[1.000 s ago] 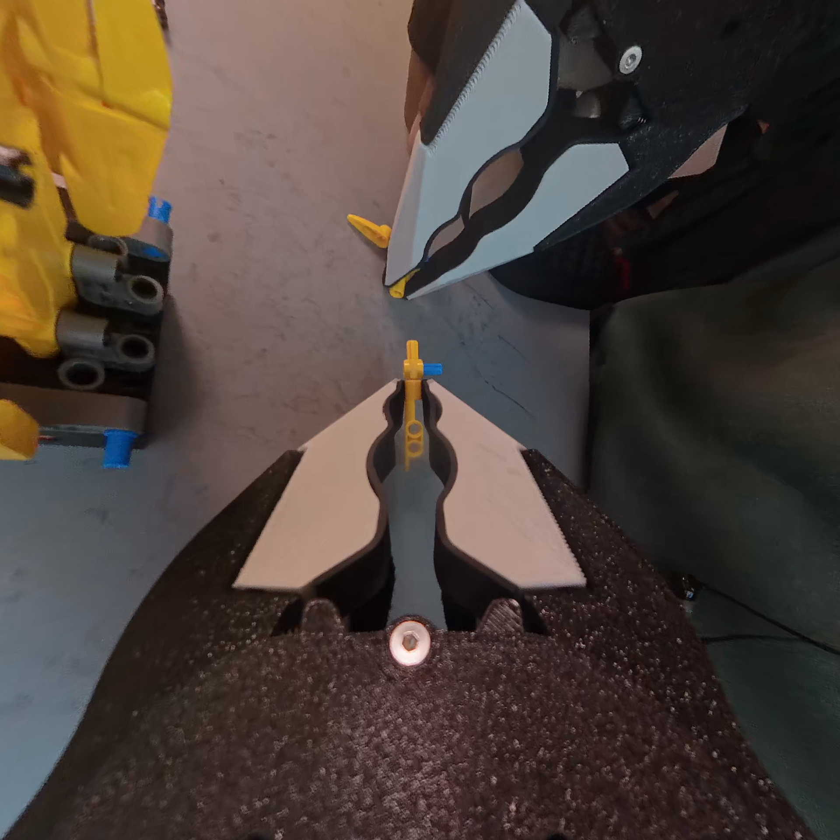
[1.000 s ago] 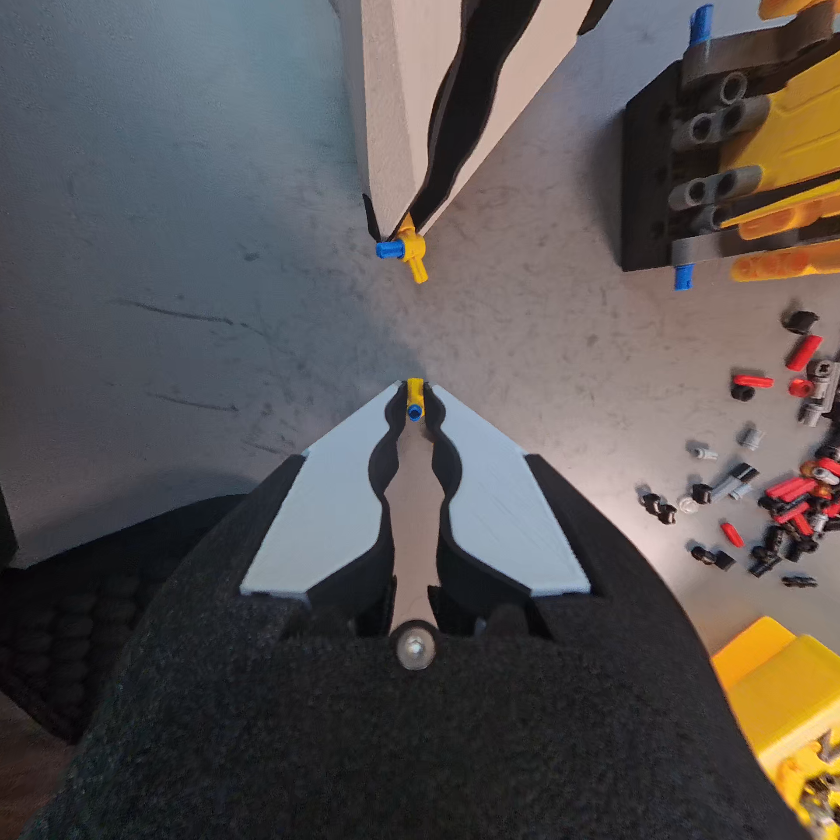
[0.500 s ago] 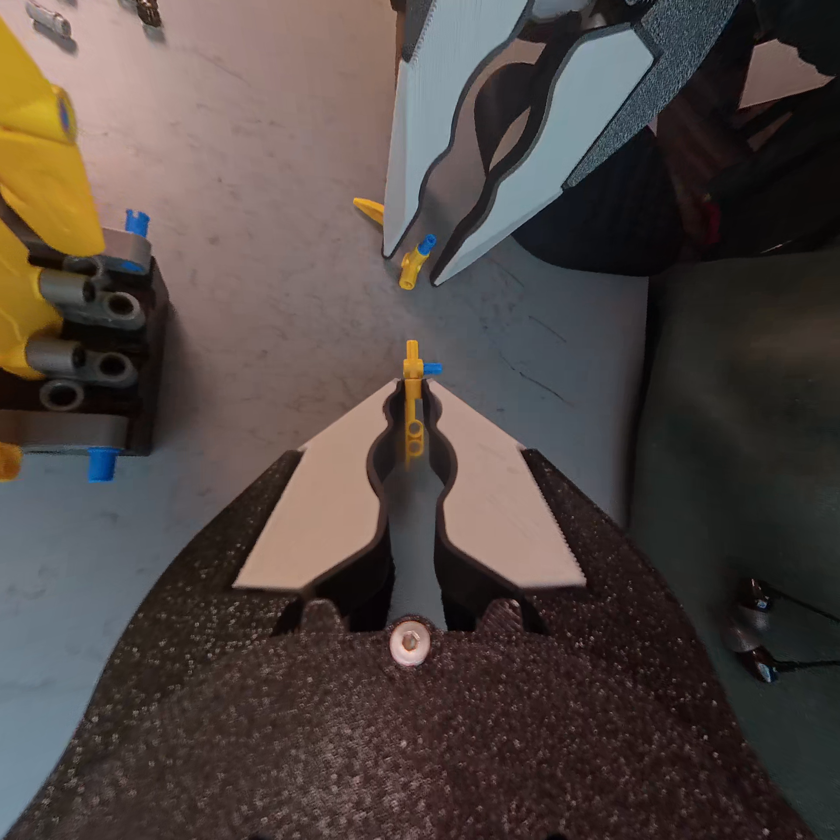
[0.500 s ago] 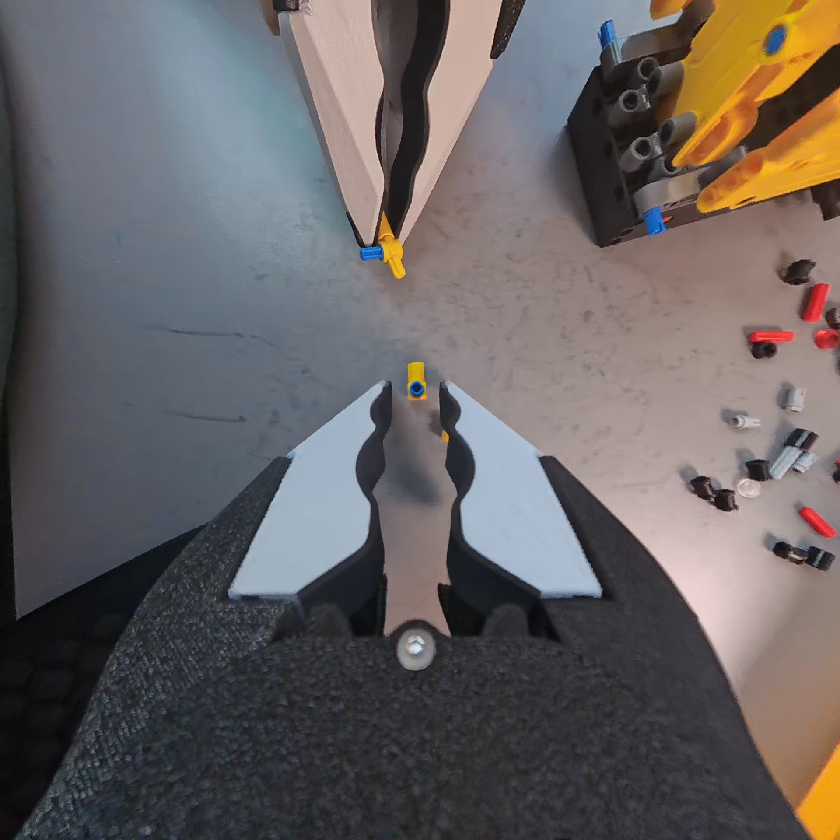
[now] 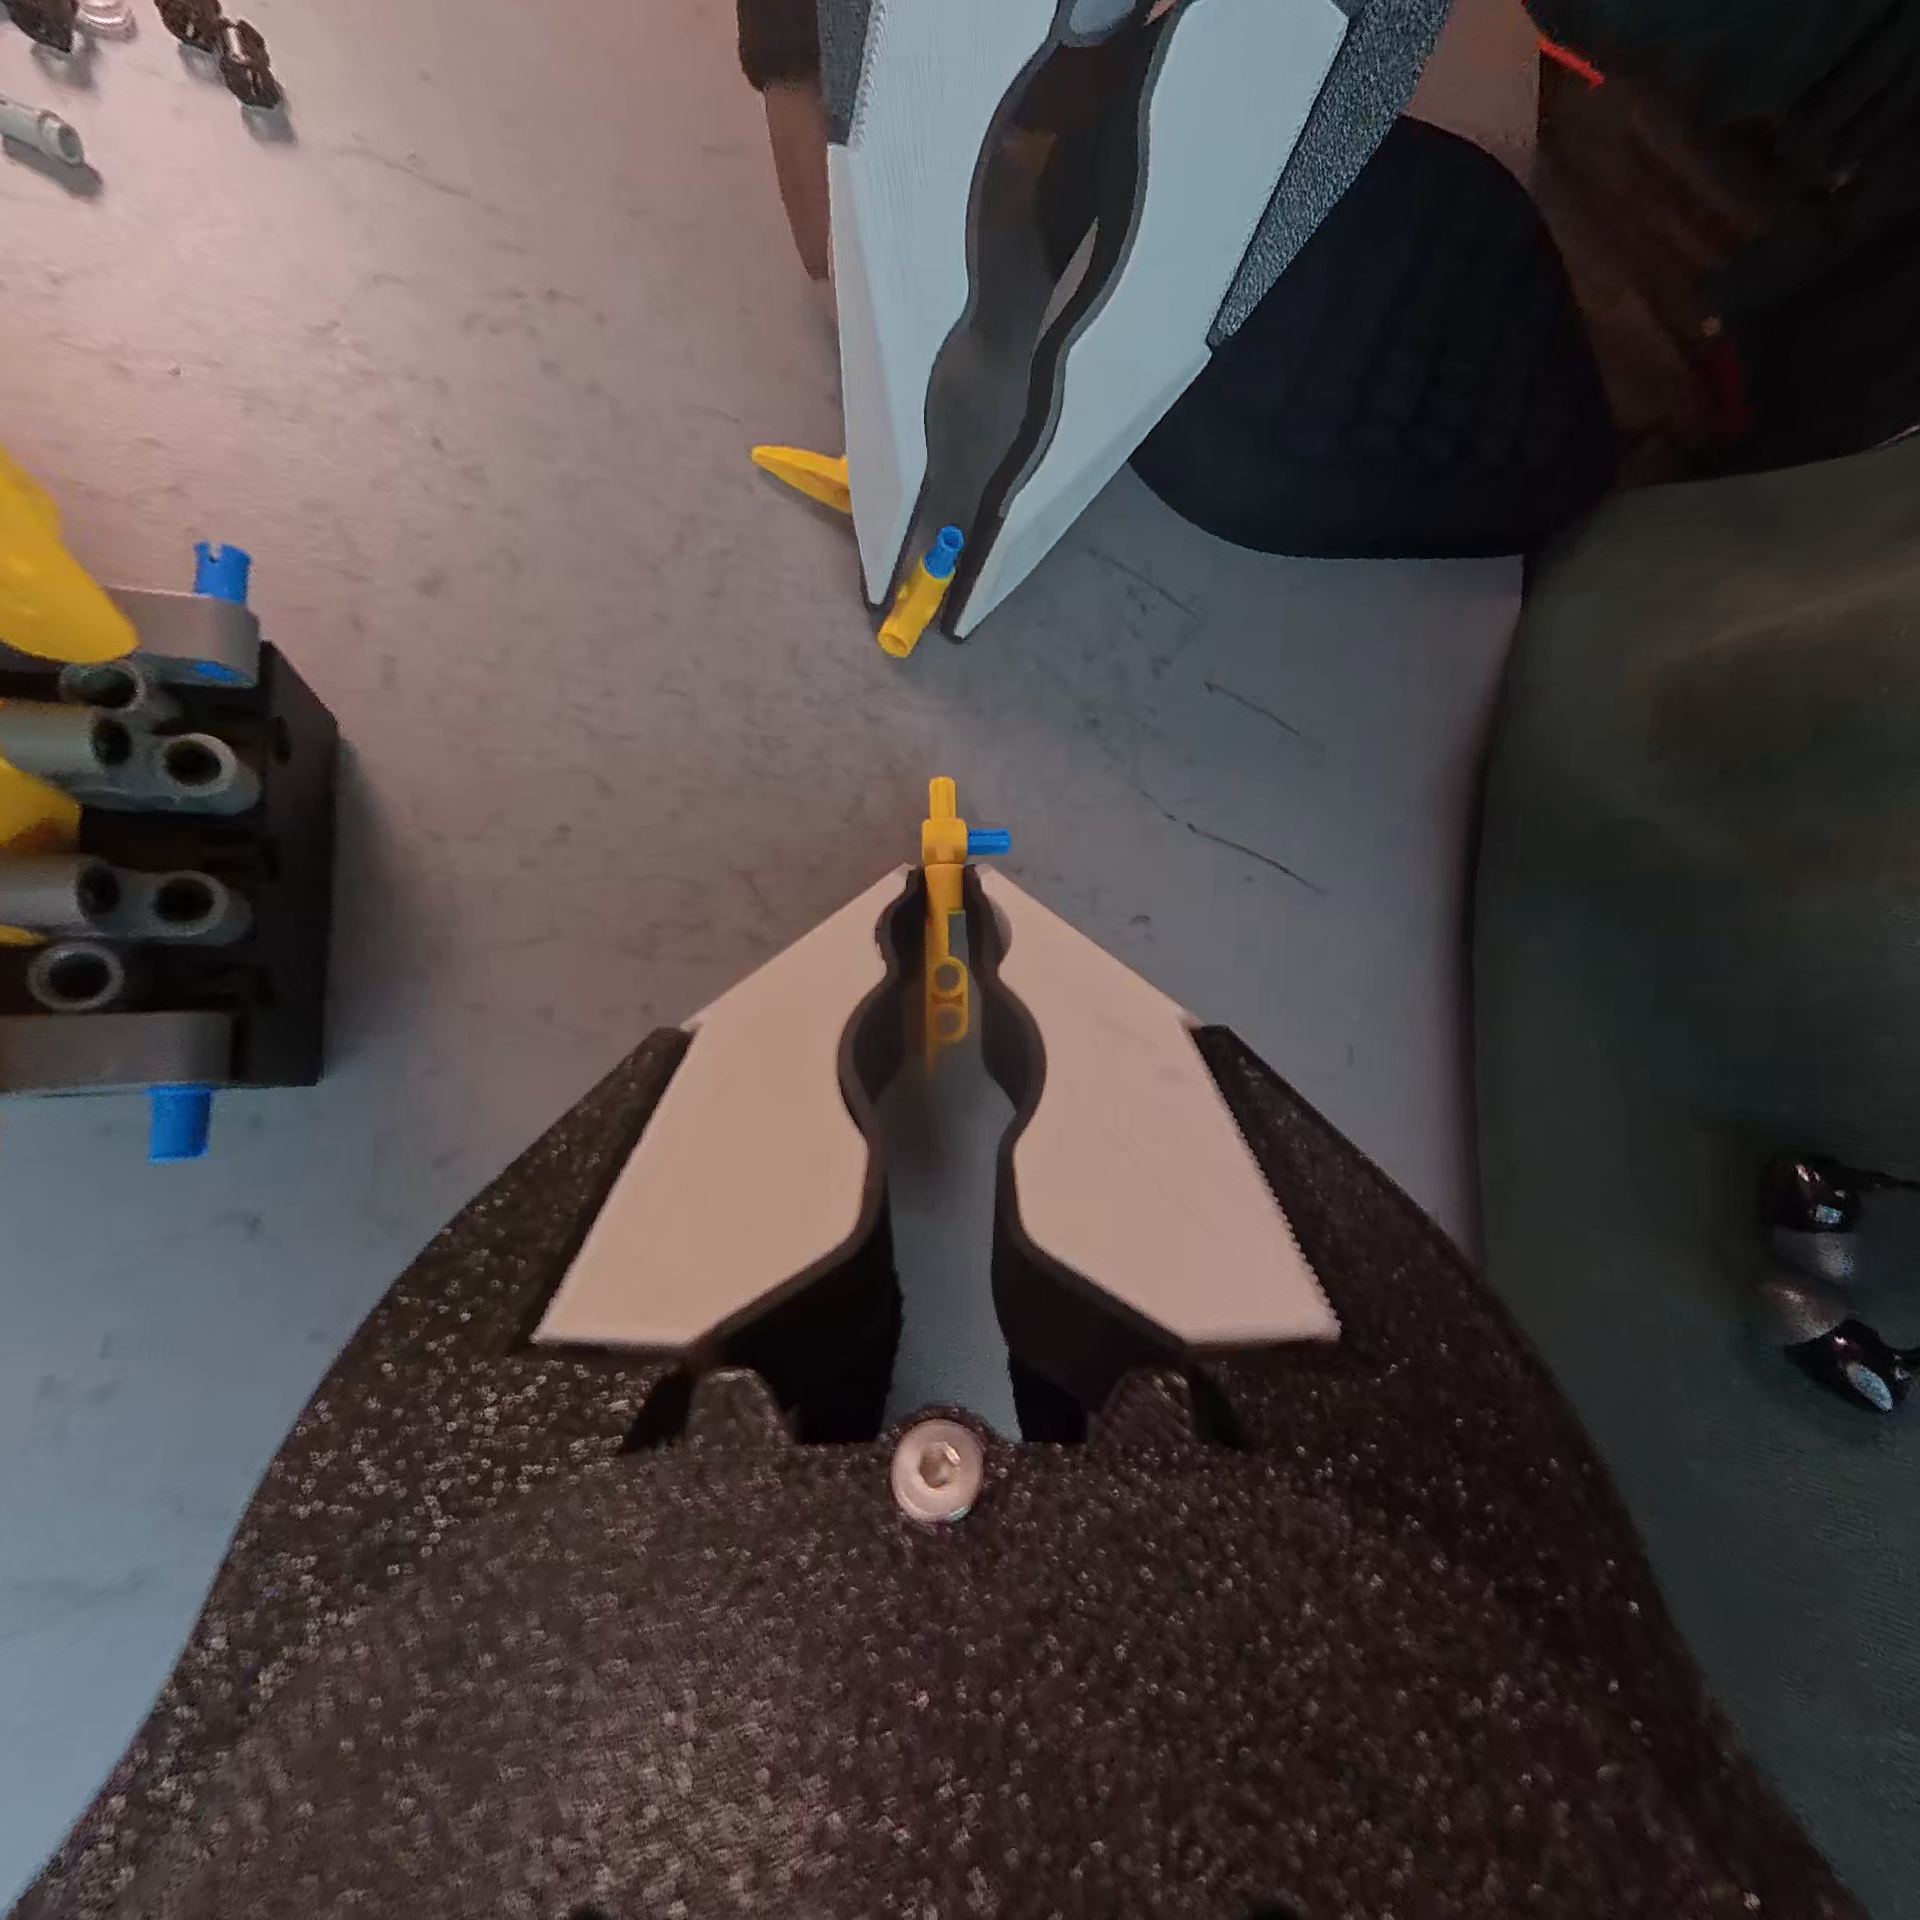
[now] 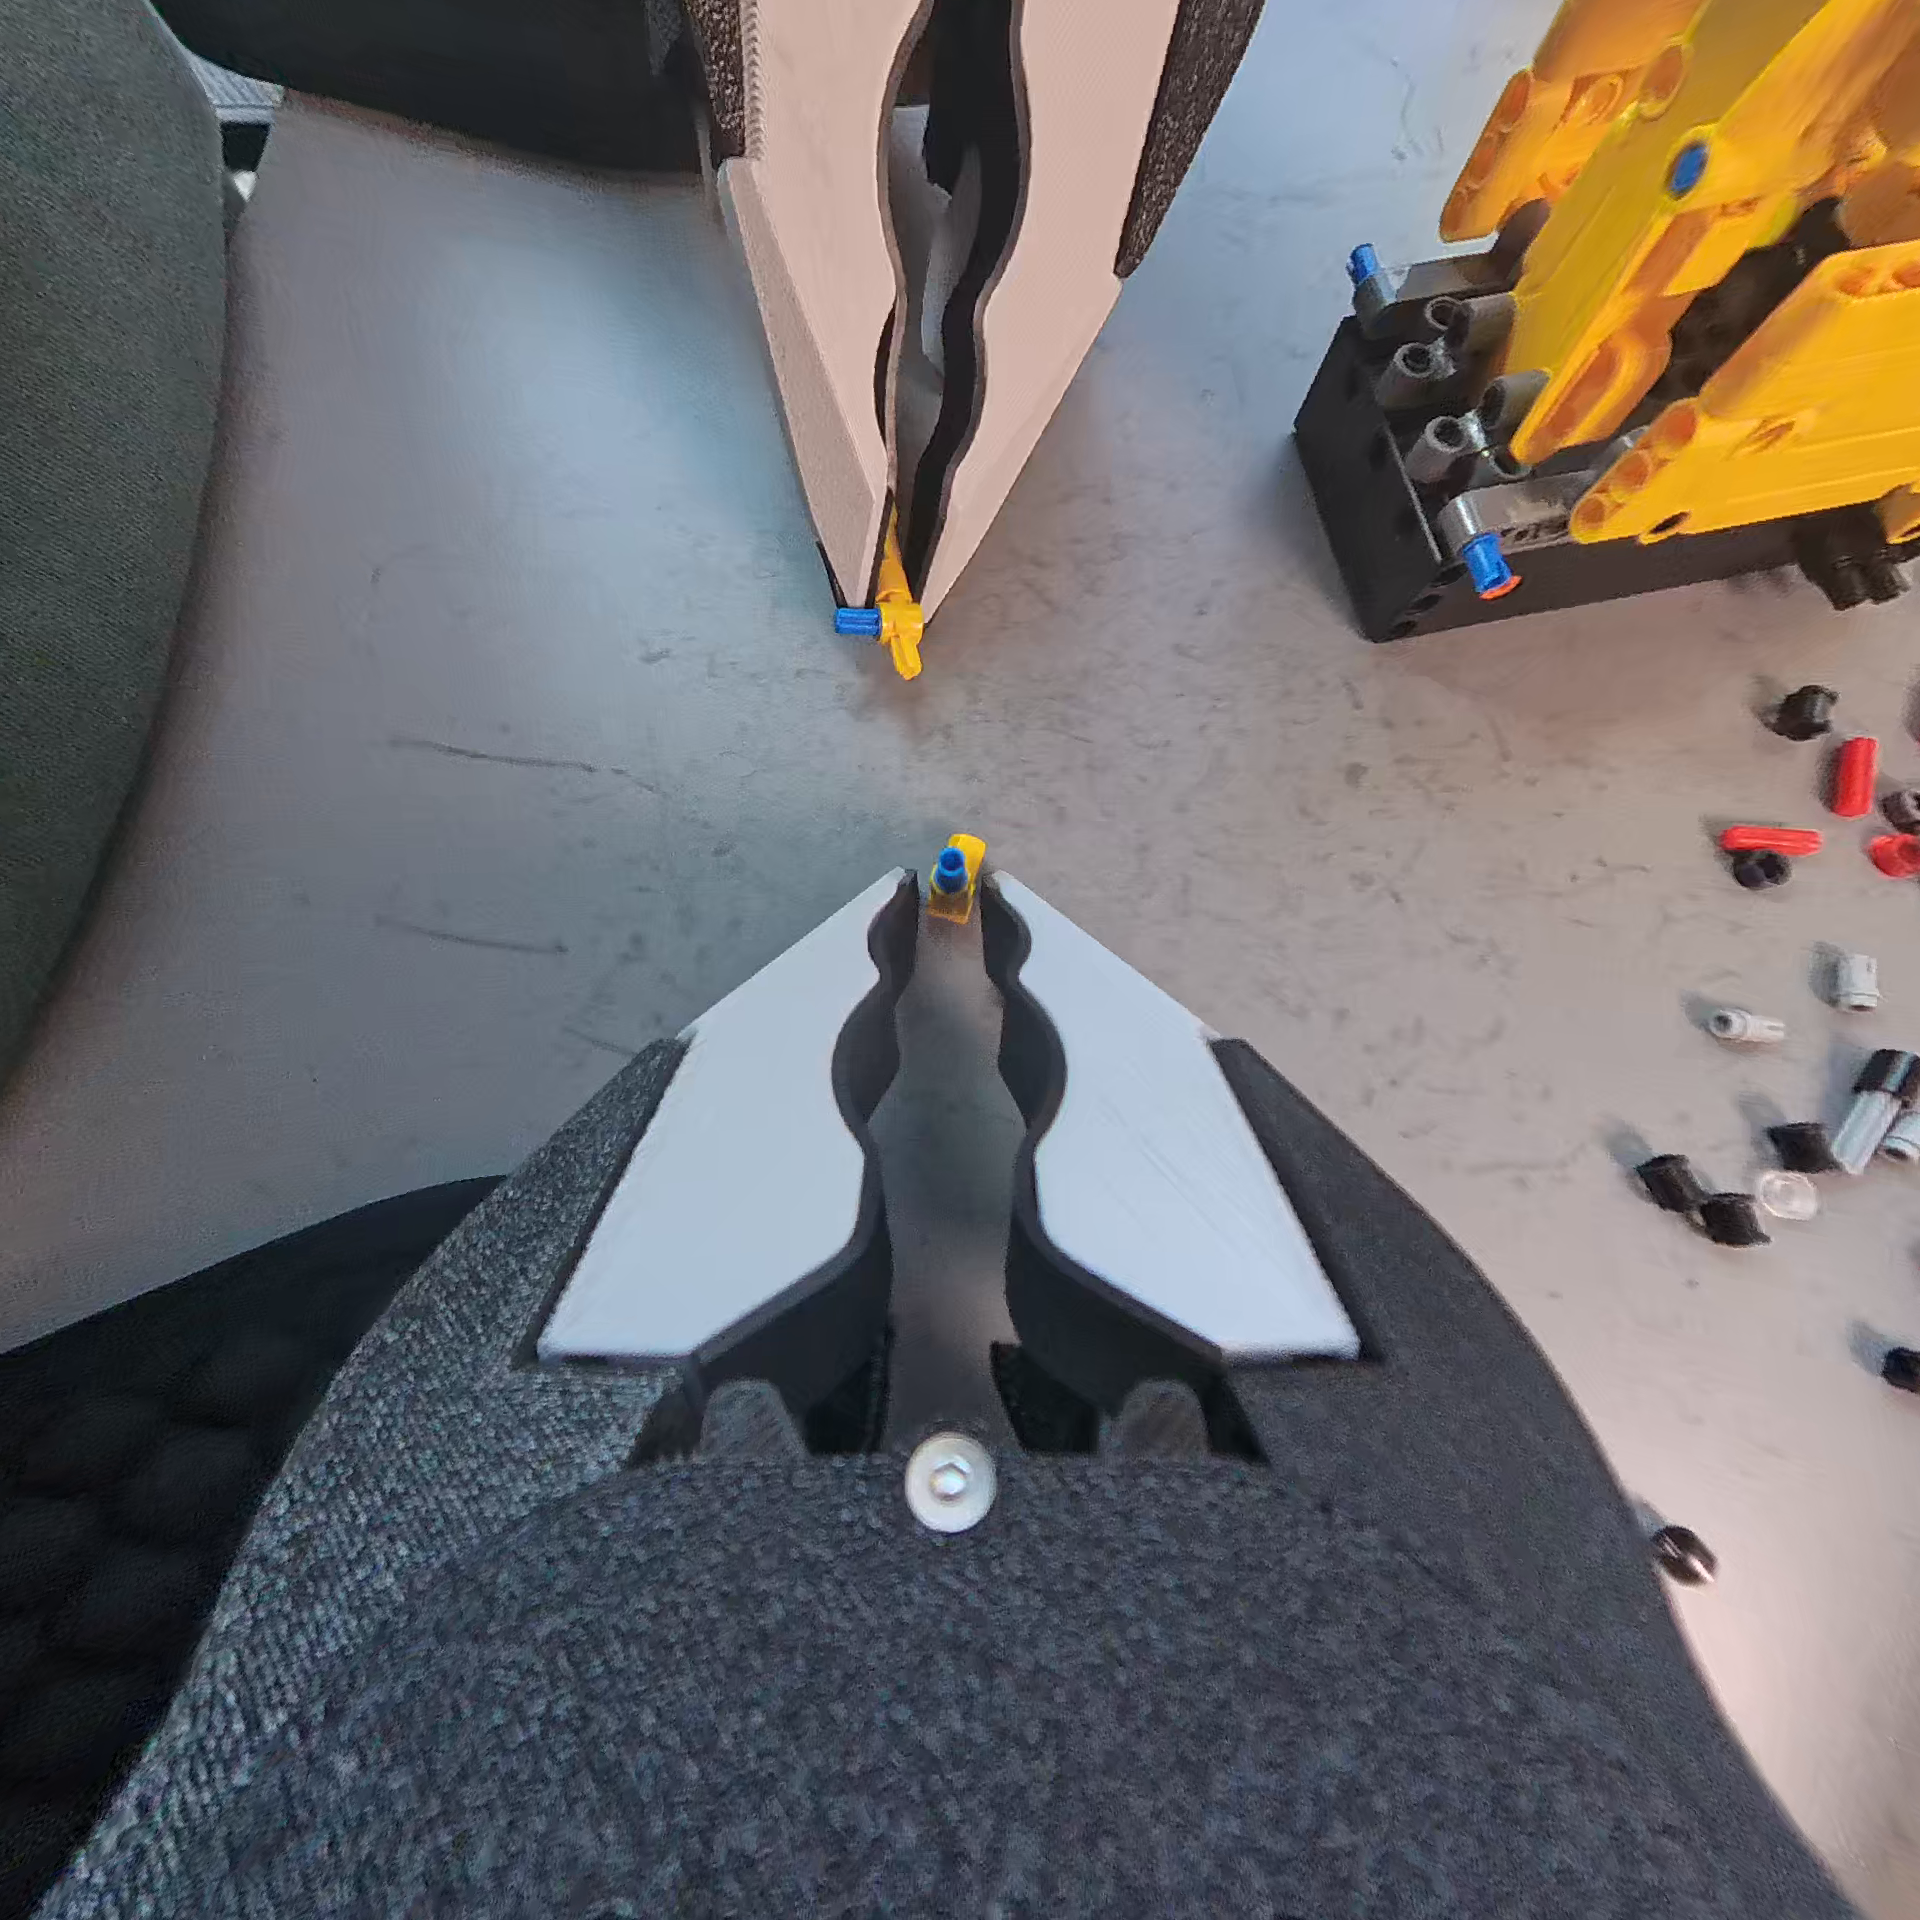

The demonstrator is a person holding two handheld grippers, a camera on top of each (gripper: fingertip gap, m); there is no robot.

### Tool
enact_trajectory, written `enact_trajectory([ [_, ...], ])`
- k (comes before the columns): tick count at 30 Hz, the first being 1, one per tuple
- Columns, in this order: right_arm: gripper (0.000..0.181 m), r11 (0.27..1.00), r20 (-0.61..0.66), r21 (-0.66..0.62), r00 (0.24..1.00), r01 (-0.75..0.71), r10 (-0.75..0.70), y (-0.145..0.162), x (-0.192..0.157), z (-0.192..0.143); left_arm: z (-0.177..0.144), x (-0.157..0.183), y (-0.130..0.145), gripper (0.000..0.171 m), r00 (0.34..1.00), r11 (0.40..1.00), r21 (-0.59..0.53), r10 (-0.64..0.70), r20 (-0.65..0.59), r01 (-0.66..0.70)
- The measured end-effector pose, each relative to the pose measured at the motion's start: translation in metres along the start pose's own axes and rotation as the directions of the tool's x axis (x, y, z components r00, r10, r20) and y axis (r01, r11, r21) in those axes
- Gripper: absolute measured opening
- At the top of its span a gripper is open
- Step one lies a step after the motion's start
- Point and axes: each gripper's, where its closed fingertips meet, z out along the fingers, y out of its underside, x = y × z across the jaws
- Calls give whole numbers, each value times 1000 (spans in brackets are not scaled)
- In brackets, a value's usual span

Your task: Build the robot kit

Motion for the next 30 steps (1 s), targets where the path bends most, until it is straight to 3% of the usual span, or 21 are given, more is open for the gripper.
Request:
enact_trajectory([
  [11, 6, 1000, -25, 17, 1000, 14, -14, 0, -3, -3, 1, -3, -4, 6, 996, 998, -15, 68, 66, -67],
  [17, 6, 990, 219, -24, 966, -139, 141, -22, -18, -32, 13, 15, -18, 6, 994, 995, -15, 99, -40, -100],
  [30, 6, 969, 304, -49, 921, -240, 244, -22, -39, -23, 13, 35, -23, 6, 985, 997, 26, 73, -156, -70],
])
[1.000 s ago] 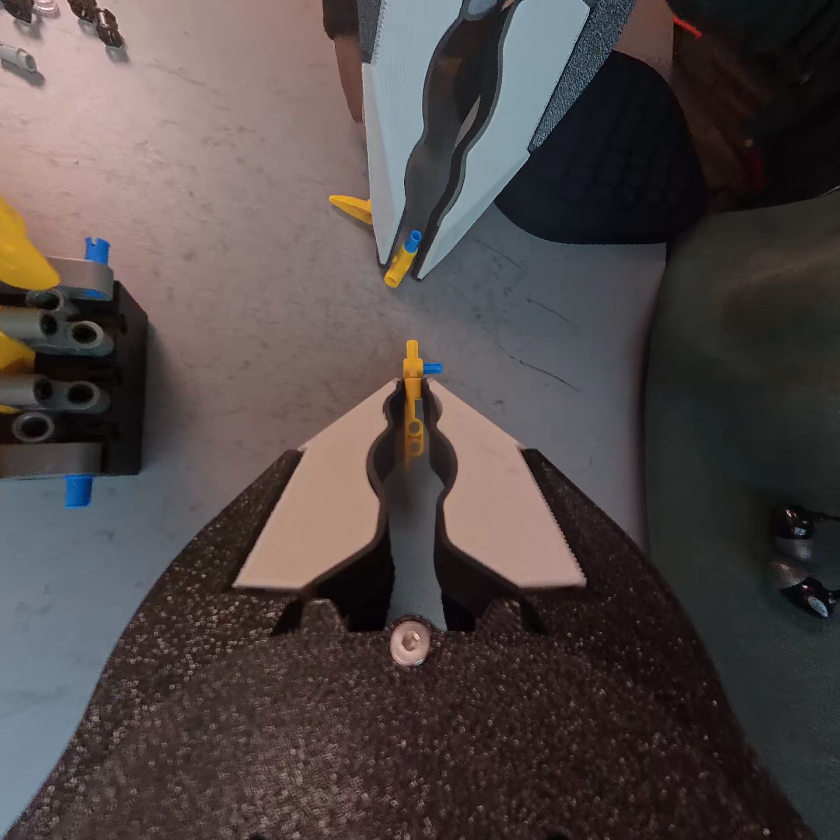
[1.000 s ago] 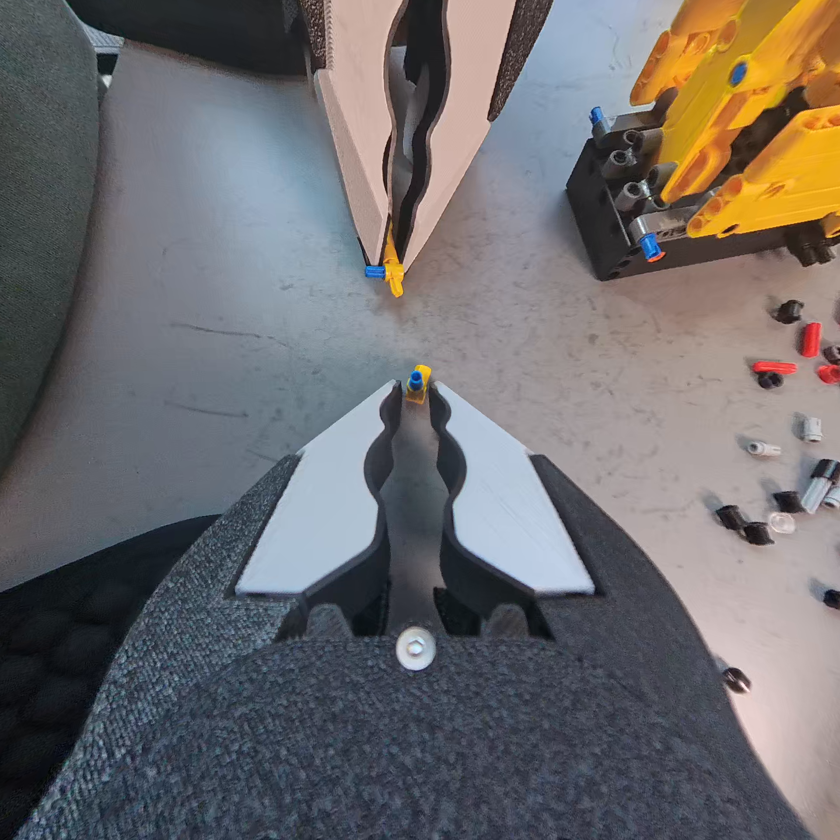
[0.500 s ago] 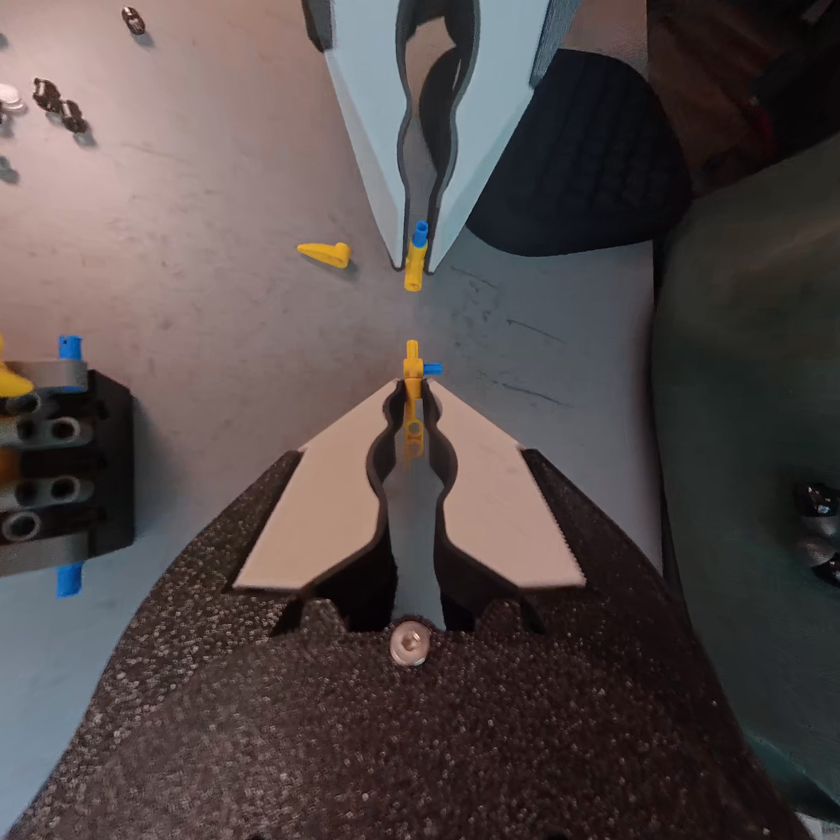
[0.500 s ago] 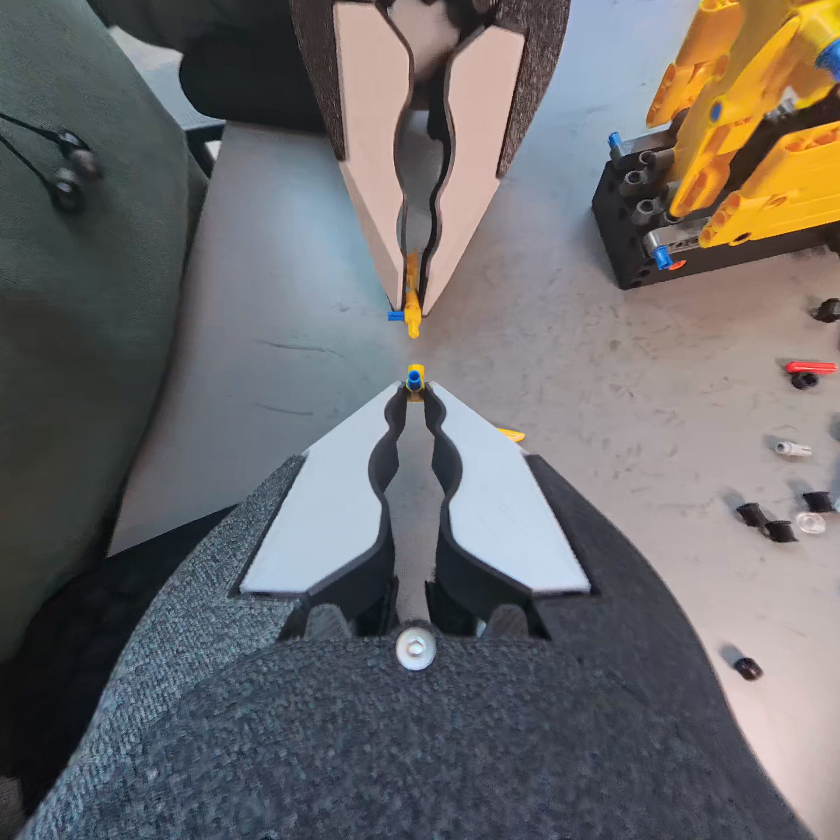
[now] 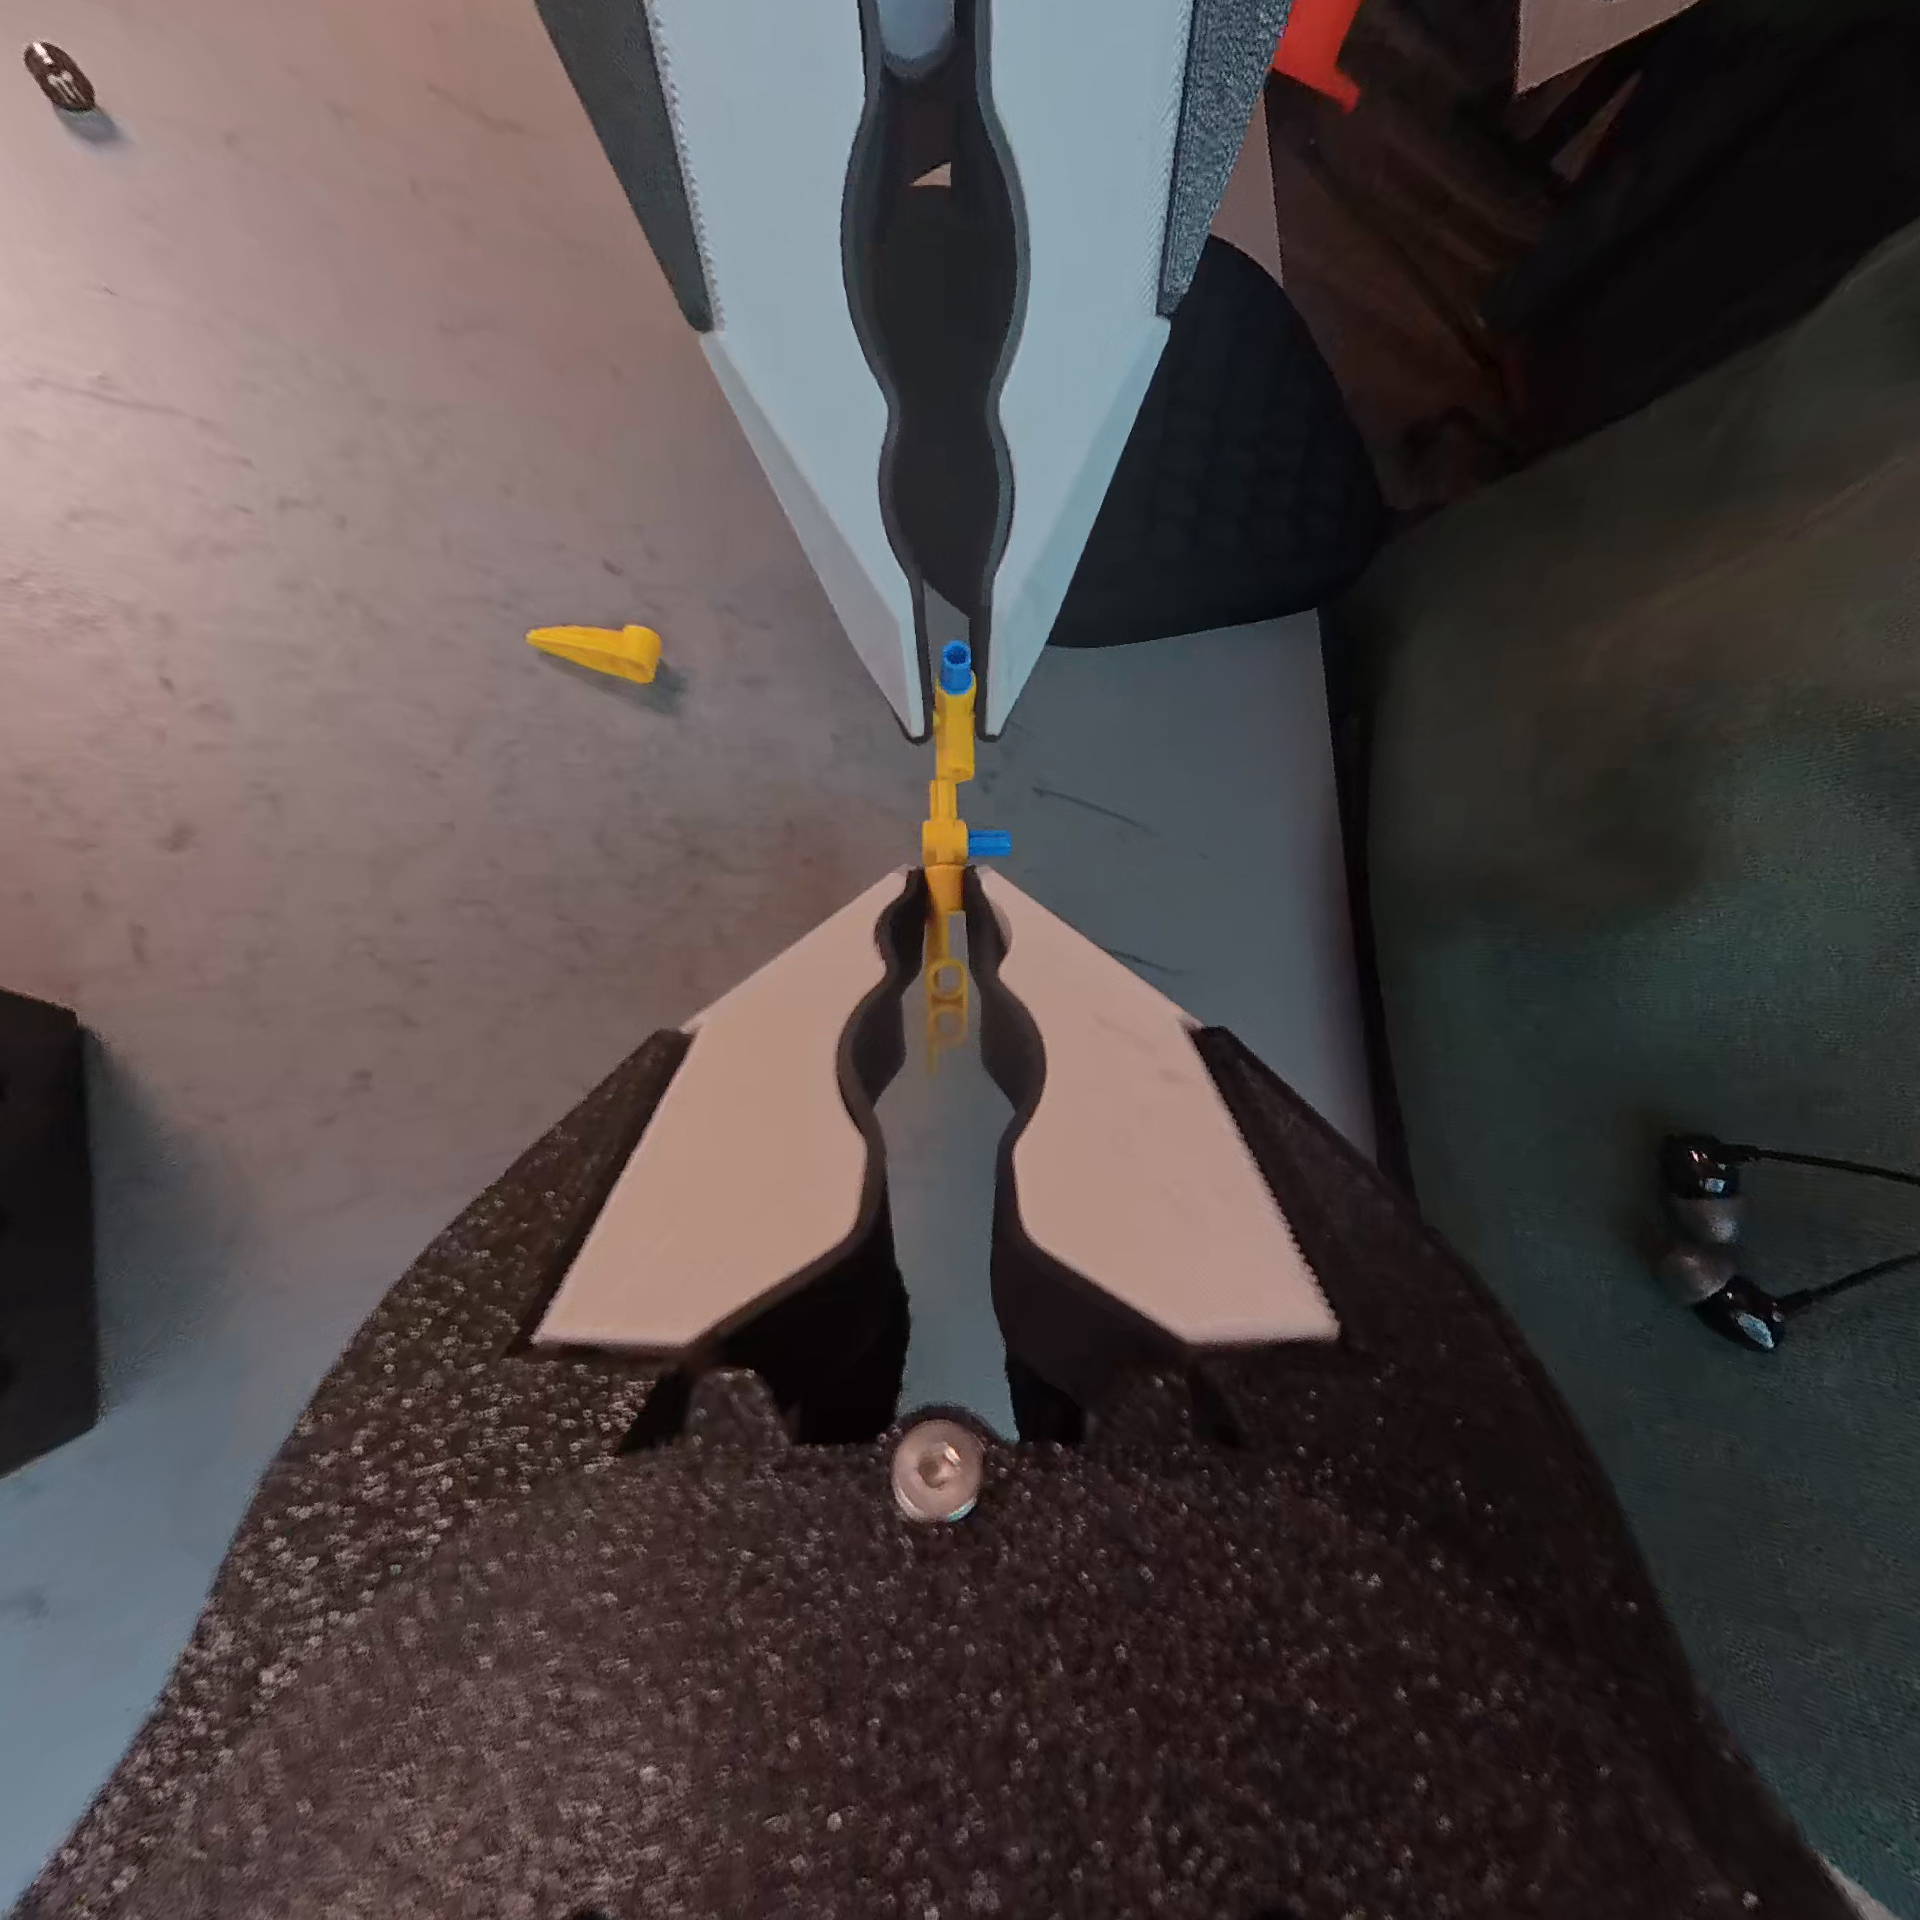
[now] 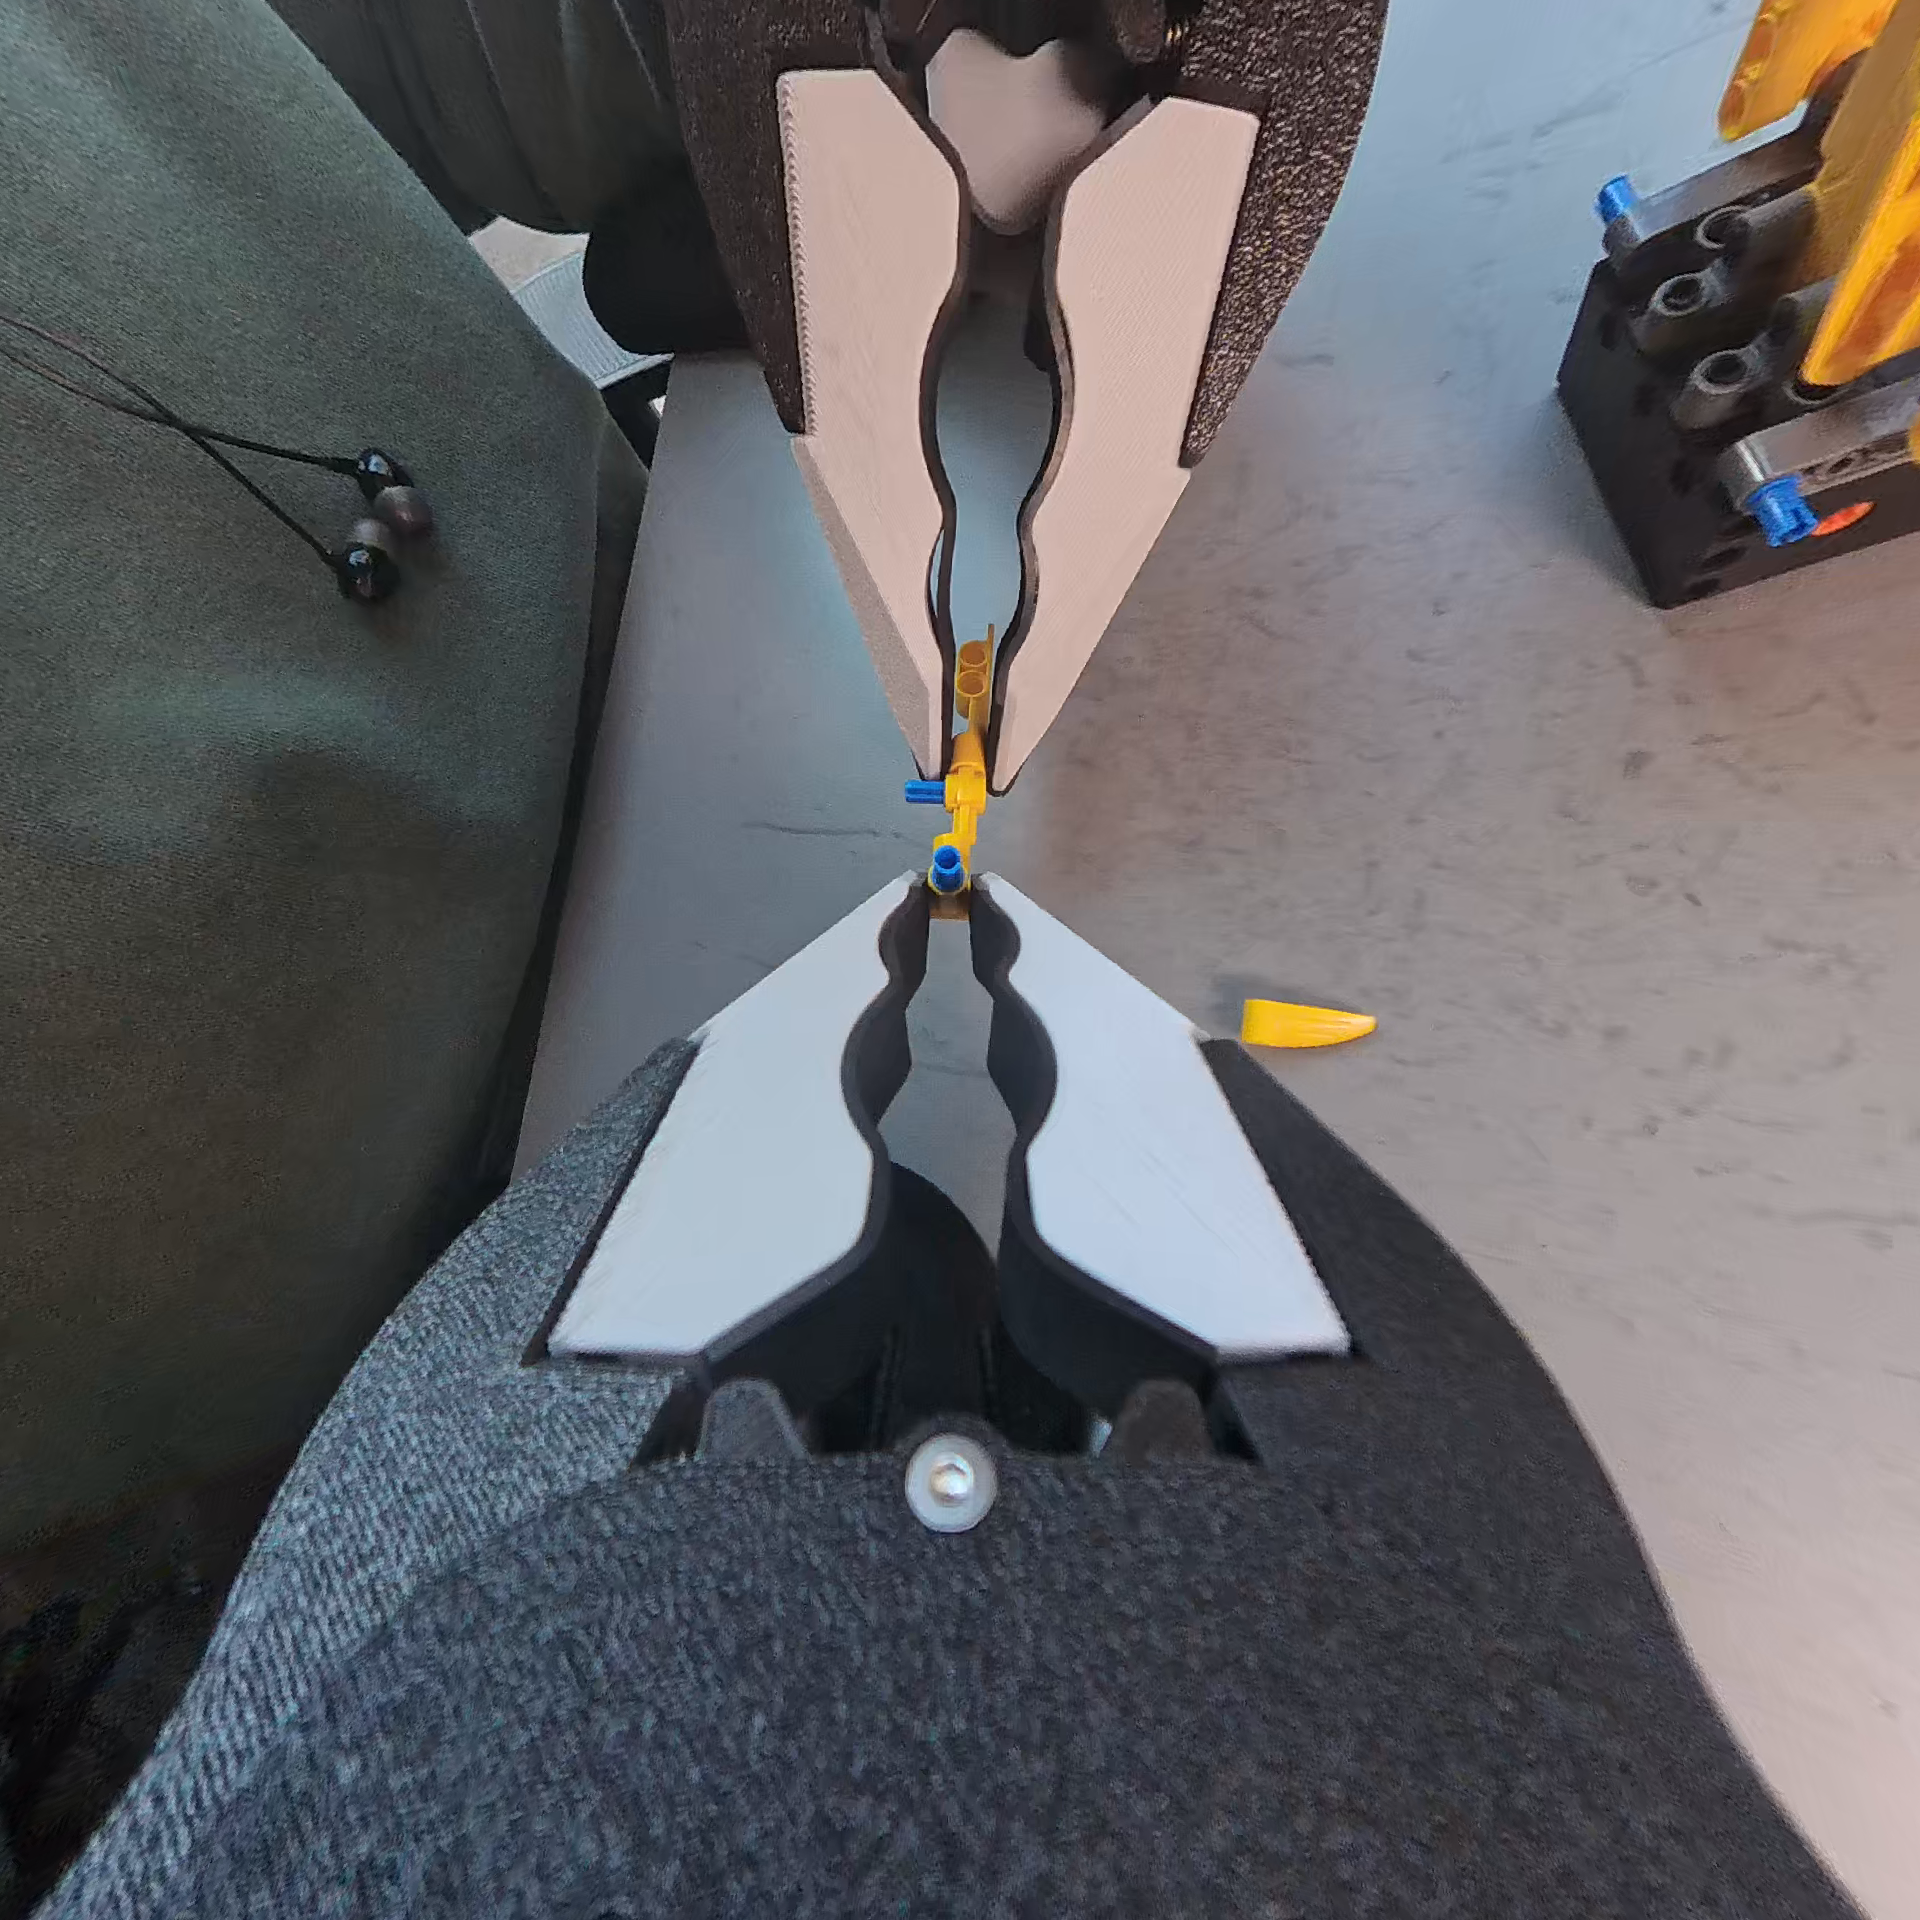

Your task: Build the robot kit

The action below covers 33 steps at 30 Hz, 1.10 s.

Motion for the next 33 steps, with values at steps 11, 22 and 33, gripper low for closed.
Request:
enact_trajectory([
  [11, 6, 1000, -15, -2, 1000, 1, -1, 2, -4, 4, 3, 7, 0, 6, 999, 1000, -2, -11, -39, 11],
  [22, 5, 999, -32, -37, 999, 25, -26, 5, -12, 11, 11, 15, 4, 6, 991, 997, -32, -70, -117, 66],
  [33, 5, 987, -46, 152, 997, -47, 55, -11, -12, 3, 5, 18, -7, 5, 987, 996, 41, -77, -143, 84],
])
